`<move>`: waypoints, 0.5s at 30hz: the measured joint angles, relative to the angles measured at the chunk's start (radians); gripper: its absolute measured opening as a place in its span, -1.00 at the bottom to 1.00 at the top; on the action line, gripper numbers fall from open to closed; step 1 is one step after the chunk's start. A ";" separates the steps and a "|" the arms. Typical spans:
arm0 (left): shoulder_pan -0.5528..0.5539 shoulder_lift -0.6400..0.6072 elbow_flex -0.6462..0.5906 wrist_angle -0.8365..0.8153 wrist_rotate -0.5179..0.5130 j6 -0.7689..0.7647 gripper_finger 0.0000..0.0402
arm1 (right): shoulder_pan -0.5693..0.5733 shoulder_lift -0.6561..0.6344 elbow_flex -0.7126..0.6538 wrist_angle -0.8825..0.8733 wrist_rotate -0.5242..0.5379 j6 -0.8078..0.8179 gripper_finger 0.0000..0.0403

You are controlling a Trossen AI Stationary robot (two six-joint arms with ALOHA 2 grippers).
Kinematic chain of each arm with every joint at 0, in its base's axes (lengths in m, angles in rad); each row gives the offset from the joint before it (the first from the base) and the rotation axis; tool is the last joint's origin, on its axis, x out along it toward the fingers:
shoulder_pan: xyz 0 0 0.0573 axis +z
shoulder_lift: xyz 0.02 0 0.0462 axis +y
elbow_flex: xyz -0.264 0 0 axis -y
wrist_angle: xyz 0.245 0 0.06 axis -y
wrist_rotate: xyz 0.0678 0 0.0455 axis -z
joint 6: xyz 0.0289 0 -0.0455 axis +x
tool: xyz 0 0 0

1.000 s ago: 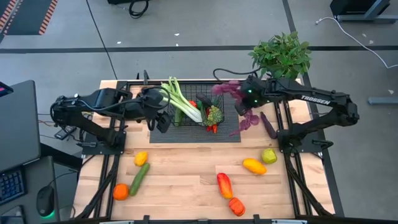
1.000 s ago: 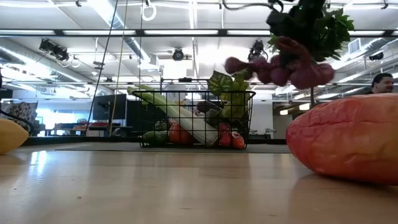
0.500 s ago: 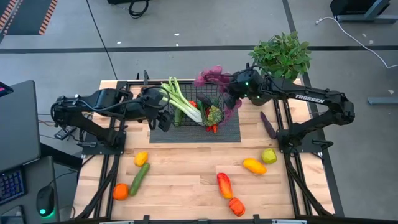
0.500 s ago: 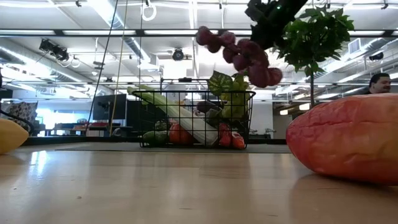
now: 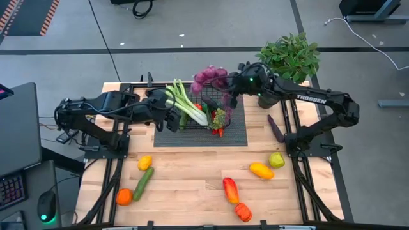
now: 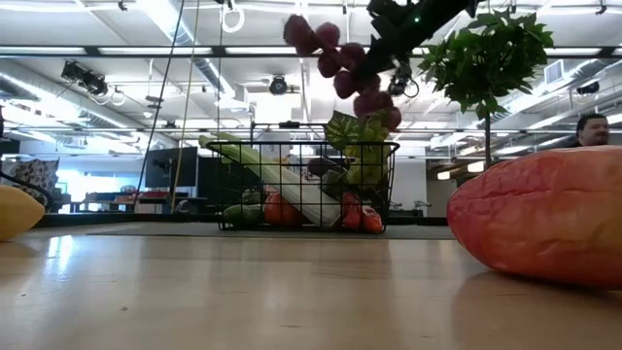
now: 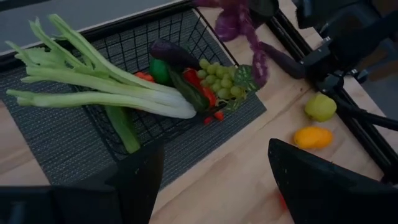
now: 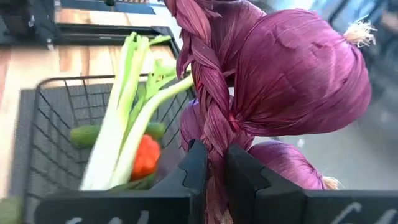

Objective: Build produce basket
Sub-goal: Put the purple garlic into the wire basket

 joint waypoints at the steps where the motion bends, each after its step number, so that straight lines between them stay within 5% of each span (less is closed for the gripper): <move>1: 0.004 0.001 0.000 0.005 -0.002 0.000 0.45 | -0.002 0.003 0.000 -0.003 -0.015 -0.038 -0.79; 15: 0.010 0.004 0.000 0.041 -0.008 -0.081 0.45 | 0.002 0.134 -0.001 0.131 -0.105 -0.219 -0.79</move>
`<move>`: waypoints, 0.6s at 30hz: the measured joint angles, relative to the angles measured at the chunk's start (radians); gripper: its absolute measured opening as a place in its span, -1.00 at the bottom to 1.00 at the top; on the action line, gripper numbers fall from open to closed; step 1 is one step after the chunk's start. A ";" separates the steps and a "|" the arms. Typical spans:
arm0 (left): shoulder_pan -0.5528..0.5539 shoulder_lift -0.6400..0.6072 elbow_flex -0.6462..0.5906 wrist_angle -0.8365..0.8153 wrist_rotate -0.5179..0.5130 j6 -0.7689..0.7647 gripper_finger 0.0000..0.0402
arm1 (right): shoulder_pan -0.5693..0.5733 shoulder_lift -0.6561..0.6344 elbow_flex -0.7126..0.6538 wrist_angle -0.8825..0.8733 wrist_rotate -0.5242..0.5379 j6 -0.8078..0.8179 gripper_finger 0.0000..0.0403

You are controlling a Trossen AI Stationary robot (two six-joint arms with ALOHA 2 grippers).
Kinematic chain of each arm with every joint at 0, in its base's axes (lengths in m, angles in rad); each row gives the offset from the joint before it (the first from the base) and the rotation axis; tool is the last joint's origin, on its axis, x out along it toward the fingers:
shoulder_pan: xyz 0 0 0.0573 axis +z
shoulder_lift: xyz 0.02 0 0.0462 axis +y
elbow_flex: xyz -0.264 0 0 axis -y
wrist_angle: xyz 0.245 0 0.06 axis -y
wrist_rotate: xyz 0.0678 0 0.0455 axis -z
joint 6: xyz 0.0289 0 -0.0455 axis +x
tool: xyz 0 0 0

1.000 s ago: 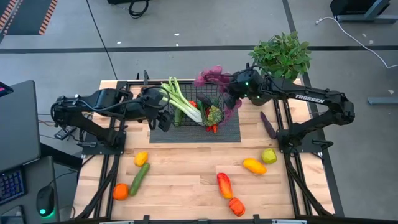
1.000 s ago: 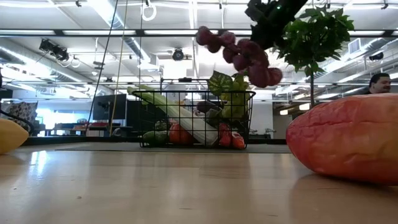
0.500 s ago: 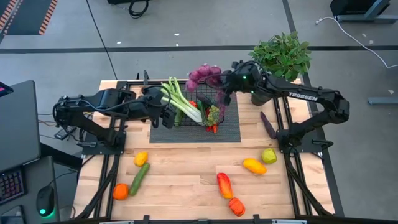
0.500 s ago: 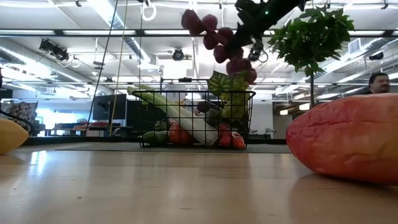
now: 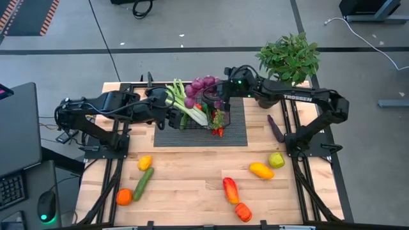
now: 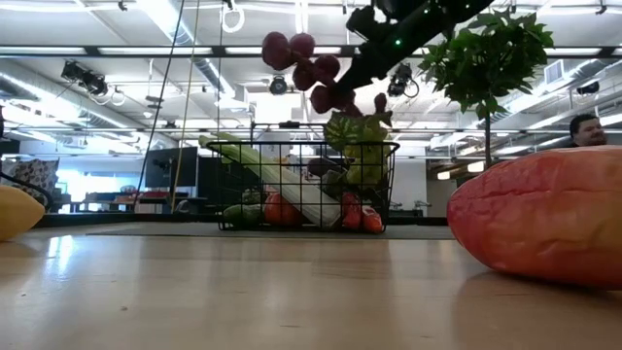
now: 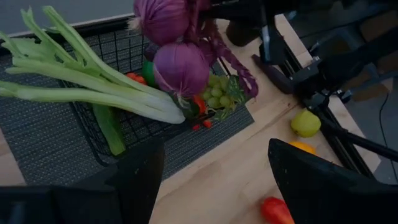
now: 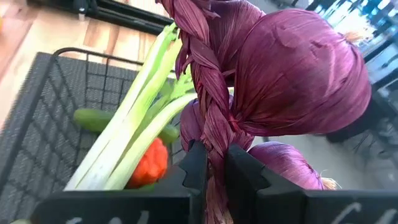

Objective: Build produce basket
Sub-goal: Put the purple garlic into the wire basket

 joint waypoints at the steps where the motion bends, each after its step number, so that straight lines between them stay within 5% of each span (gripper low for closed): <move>1: 0.000 0.000 0.000 0.000 0.000 0.000 0.45 | 0.000 0.009 0.000 0.014 0.001 -0.011 -0.79; 9: -0.007 0.000 0.000 0.000 0.000 0.003 0.45 | 0.003 0.077 0.000 -0.030 0.050 -0.055 -0.74; 18: -0.014 0.000 0.000 0.000 0.000 0.060 0.45 | 0.004 0.080 0.000 -0.052 0.105 -0.046 -0.38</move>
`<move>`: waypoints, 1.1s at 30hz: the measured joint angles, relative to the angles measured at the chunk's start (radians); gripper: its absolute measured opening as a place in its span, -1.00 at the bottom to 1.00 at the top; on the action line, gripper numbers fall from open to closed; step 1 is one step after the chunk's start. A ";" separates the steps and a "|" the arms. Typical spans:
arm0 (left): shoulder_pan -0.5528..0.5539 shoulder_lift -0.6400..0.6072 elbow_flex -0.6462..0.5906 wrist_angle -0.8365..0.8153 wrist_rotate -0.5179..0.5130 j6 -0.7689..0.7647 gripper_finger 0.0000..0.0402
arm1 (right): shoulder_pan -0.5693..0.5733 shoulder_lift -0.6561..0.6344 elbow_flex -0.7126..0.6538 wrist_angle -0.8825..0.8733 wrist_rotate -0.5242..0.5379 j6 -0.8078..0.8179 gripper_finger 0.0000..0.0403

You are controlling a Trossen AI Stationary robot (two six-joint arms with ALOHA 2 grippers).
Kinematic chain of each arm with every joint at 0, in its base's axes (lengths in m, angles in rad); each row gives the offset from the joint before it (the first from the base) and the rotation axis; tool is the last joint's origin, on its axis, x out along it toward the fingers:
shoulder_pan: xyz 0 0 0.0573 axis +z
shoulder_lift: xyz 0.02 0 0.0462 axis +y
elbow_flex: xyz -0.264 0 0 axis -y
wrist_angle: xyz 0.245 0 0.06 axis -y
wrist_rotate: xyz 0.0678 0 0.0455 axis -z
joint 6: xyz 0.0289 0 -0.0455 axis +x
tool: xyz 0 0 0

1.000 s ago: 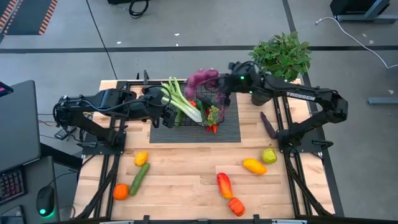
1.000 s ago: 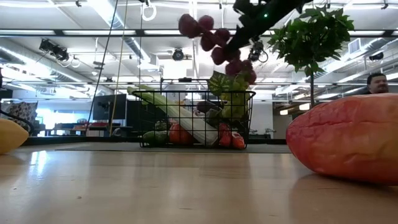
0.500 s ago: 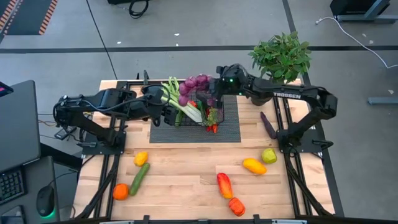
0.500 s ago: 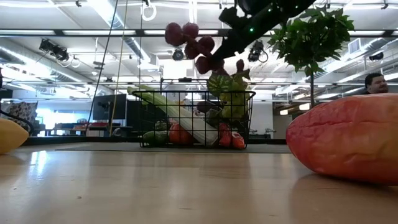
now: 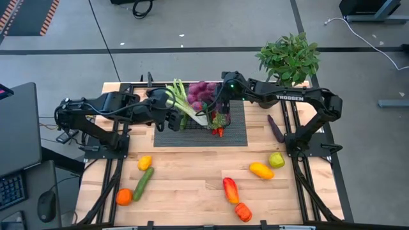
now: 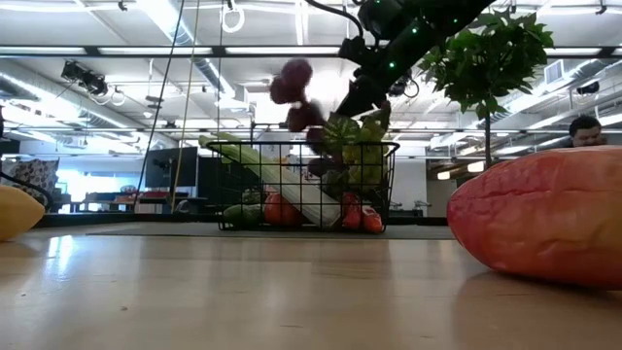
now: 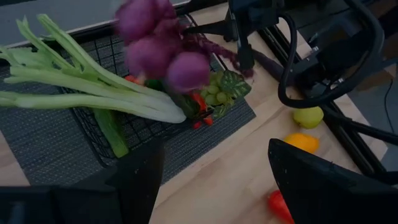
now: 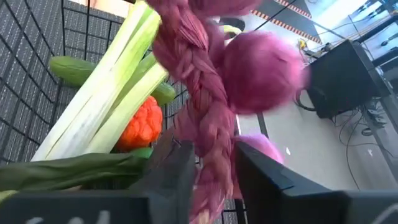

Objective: Build produce basket
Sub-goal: Put the purple garlic into the wire basket, then put the lemon into the wire basket

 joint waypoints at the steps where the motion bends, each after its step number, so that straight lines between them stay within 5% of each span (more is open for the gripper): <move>1: 0.000 0.000 0.000 0.000 0.000 0.004 0.45 | 0.000 0.000 0.000 -0.003 -0.001 0.000 -0.33; 5: -0.002 0.000 0.000 0.000 0.000 0.005 0.45 | -0.001 -0.005 0.000 -0.008 0.010 0.000 -0.16; 14: -0.032 -0.013 0.000 -0.055 0.006 0.128 0.45 | 0.036 -0.117 0.000 -0.006 0.241 0.009 0.06; 20: -0.007 -0.014 0.000 -0.225 -0.016 0.123 0.45 | 0.079 -0.201 0.000 -0.134 0.261 0.275 0.06; 28: -0.022 -0.015 -0.009 -0.398 0.221 0.018 0.45 | 0.171 -0.265 0.000 -0.363 0.205 0.662 0.06; 33: -0.062 -0.014 -0.137 -0.399 0.349 0.022 0.44 | 0.208 -0.265 0.000 -0.453 0.137 0.875 0.06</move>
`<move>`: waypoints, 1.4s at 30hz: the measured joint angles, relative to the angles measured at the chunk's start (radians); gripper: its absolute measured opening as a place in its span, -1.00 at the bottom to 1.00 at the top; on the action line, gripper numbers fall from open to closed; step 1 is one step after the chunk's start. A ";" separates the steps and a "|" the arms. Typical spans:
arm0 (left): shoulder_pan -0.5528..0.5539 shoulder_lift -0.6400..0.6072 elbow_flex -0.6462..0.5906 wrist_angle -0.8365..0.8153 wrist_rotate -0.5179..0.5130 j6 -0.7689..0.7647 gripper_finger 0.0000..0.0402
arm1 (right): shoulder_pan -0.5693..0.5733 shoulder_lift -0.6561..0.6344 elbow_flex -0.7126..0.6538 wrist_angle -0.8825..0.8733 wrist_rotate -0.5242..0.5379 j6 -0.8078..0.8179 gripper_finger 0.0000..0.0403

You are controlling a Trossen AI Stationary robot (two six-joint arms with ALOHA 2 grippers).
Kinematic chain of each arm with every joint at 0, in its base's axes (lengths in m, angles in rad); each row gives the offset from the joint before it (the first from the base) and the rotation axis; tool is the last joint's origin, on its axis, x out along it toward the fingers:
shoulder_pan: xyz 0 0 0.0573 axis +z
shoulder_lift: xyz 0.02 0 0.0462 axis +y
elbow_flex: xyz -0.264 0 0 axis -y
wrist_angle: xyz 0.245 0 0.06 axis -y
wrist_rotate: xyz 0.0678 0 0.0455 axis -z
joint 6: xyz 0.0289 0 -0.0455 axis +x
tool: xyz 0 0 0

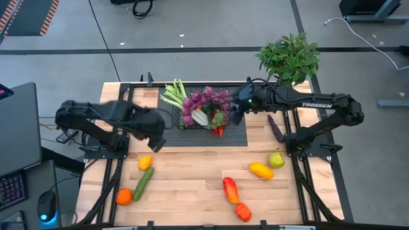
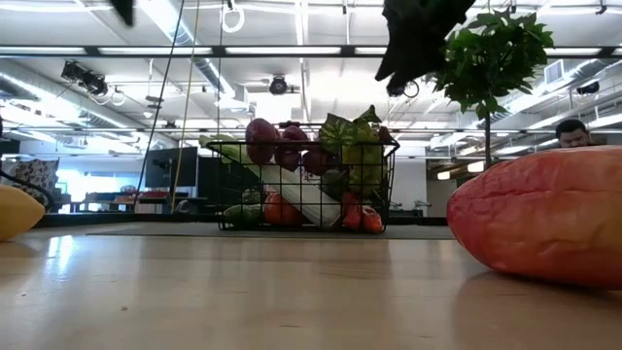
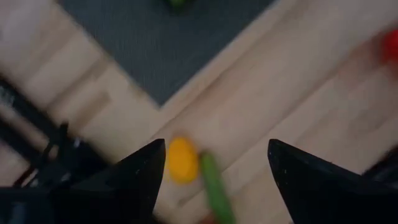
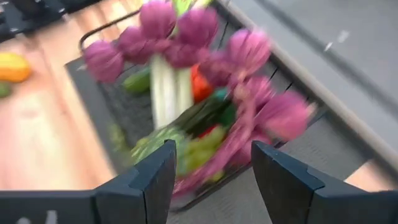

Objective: Build produce basket
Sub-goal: Put the lemon into the wire basket

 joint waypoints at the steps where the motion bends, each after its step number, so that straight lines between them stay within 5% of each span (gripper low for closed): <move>1: -0.007 0.000 -0.045 0.003 0.016 0.000 0.43 | 0.007 0.001 0.000 -0.008 -0.013 0.026 0.06; 14: -0.057 0.001 -0.571 0.409 0.312 -0.171 0.23 | 0.062 -0.020 0.000 -0.004 -0.119 0.086 0.14; 30: -0.075 0.000 -0.745 0.451 0.334 -0.175 0.73 | 0.049 -0.016 -0.060 -0.013 -0.141 0.125 0.56; 42: -0.074 0.000 -0.956 0.745 0.335 -0.291 0.71 | 0.062 -0.016 -0.060 -0.047 -0.065 0.158 0.55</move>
